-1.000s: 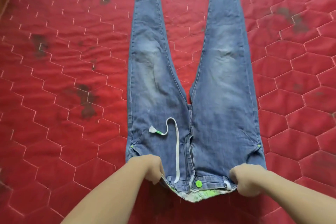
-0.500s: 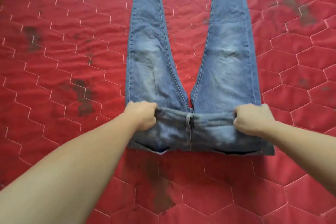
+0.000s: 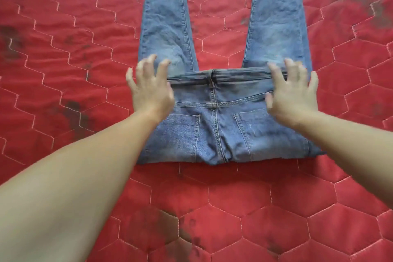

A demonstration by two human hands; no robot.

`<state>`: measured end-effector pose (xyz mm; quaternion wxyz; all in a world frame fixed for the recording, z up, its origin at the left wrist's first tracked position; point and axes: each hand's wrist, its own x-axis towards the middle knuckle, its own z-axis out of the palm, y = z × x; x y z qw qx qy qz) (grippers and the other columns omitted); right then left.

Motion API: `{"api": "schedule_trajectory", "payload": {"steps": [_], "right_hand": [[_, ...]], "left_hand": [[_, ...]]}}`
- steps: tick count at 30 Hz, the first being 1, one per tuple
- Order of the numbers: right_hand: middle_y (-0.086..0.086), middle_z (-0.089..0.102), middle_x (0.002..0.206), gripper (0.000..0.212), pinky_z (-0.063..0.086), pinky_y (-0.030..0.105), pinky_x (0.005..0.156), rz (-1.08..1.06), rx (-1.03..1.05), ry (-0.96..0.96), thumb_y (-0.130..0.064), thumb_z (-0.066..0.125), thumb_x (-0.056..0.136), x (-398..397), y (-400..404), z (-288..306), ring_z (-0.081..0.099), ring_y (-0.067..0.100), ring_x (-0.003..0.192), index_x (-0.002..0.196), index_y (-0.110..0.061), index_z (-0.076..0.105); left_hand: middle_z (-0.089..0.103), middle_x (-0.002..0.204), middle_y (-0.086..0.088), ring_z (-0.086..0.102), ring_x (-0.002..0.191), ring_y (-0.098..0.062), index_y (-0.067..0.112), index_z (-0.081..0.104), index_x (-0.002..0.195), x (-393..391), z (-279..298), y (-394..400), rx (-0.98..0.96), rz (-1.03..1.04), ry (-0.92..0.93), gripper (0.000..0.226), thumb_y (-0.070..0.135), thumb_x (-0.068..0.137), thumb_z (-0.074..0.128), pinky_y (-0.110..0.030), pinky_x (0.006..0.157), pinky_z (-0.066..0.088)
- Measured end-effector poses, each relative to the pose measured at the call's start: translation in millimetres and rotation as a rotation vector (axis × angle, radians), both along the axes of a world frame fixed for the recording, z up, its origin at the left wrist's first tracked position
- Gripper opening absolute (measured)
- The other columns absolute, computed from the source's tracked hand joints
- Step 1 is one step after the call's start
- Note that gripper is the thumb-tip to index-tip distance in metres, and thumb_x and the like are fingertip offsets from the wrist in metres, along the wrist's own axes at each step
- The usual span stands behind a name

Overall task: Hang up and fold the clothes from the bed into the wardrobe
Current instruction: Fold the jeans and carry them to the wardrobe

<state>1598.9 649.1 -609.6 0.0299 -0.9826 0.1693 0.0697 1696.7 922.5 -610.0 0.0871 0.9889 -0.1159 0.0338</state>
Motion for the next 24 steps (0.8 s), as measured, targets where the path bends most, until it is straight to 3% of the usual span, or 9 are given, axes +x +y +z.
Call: {"api": "schedule_trajectory", "payload": {"steps": [2, 4, 6, 10, 16, 18, 21, 24], "right_hand": [[0.007, 0.007, 0.162, 0.067, 0.005, 0.058, 0.115, 0.119, 0.029, 0.101, -0.046, 0.047, 0.093, -14, 24, -28, 0.008, 0.030, 0.148, 0.153, -0.031, 0.019], [0.004, 0.005, 0.163, 0.067, 0.006, 0.062, 0.113, 0.171, 0.071, 0.183, -0.059, 0.030, 0.091, -27, 47, -58, 0.007, 0.029, 0.149, 0.153, -0.036, 0.017], [0.004, 0.009, 0.163, 0.071, 0.010, 0.065, 0.111, 0.130, 0.089, 0.215, -0.065, 0.020, 0.087, -35, 57, -80, 0.009, 0.030, 0.149, 0.152, -0.038, 0.019], [0.008, 0.016, 0.162, 0.072, 0.010, 0.069, 0.108, 0.144, 0.063, 0.165, -0.068, 0.022, 0.087, -32, 50, -103, 0.010, 0.034, 0.148, 0.151, -0.035, 0.023], [0.010, 0.008, 0.163, 0.074, 0.005, 0.070, 0.109, 0.146, 0.047, 0.181, -0.069, 0.020, 0.087, -19, 49, -103, 0.002, 0.036, 0.149, 0.153, -0.035, 0.017], [0.012, 0.019, 0.160, 0.078, 0.012, 0.070, 0.108, 0.215, 0.083, 0.139, -0.072, 0.022, 0.086, -29, 47, -91, 0.015, 0.037, 0.147, 0.151, -0.030, 0.027], [0.013, 0.042, 0.149, 0.081, 0.025, 0.067, 0.107, 0.517, 0.089, 0.115, -0.076, 0.026, 0.085, -74, 41, -76, 0.036, 0.034, 0.138, 0.141, -0.021, 0.047], [0.014, 0.050, 0.140, 0.071, 0.033, 0.062, 0.103, 0.597, 0.052, 0.142, -0.054, 0.047, 0.077, -117, 27, -71, 0.047, 0.035, 0.129, 0.138, -0.018, 0.051]], "left_hand": [[0.032, 0.153, -0.003, 0.024, 0.142, -0.025, 0.034, 0.044, 0.140, -18, -19, -9, 0.011, -0.126, 0.171, 0.048, 0.036, 0.092, 0.052, -0.055, 0.115, 0.008], [0.015, 0.162, 0.001, 0.010, 0.148, -0.023, 0.045, 0.027, 0.148, -41, -42, -13, 0.083, -0.203, 0.428, 0.057, 0.058, 0.094, 0.040, -0.061, 0.115, 0.004], [-0.003, 0.164, 0.007, -0.007, 0.150, -0.022, 0.049, 0.005, 0.151, -57, -66, -9, 0.193, -0.249, 0.554, 0.065, 0.069, 0.092, 0.027, -0.063, 0.115, 0.002], [-0.015, 0.163, 0.009, -0.019, 0.149, -0.021, 0.048, -0.010, 0.149, -53, -94, 5, 0.244, -0.298, 0.464, 0.075, 0.077, 0.086, 0.016, -0.060, 0.116, -0.009], [-0.017, 0.163, 0.005, -0.020, 0.148, -0.025, 0.043, -0.010, 0.152, -47, -91, -3, 0.254, -0.261, 0.489, 0.079, 0.077, 0.086, 0.017, -0.058, 0.115, -0.013], [-0.003, 0.165, 0.001, -0.007, 0.151, -0.027, 0.038, 0.003, 0.154, -66, -82, -4, 0.200, -0.376, 0.433, 0.079, 0.075, 0.085, 0.017, -0.057, 0.117, -0.006], [0.028, 0.159, -0.005, 0.023, 0.148, -0.028, 0.025, 0.029, 0.152, -108, -77, 6, 0.140, -0.571, 0.363, 0.088, 0.076, 0.080, 0.030, -0.057, 0.117, 0.014], [0.016, 0.163, -0.003, 0.013, 0.150, -0.029, 0.026, 0.016, 0.155, -128, -78, 16, 0.283, -0.571, 0.419, 0.092, 0.061, 0.077, 0.048, -0.058, 0.117, 0.011]]}}
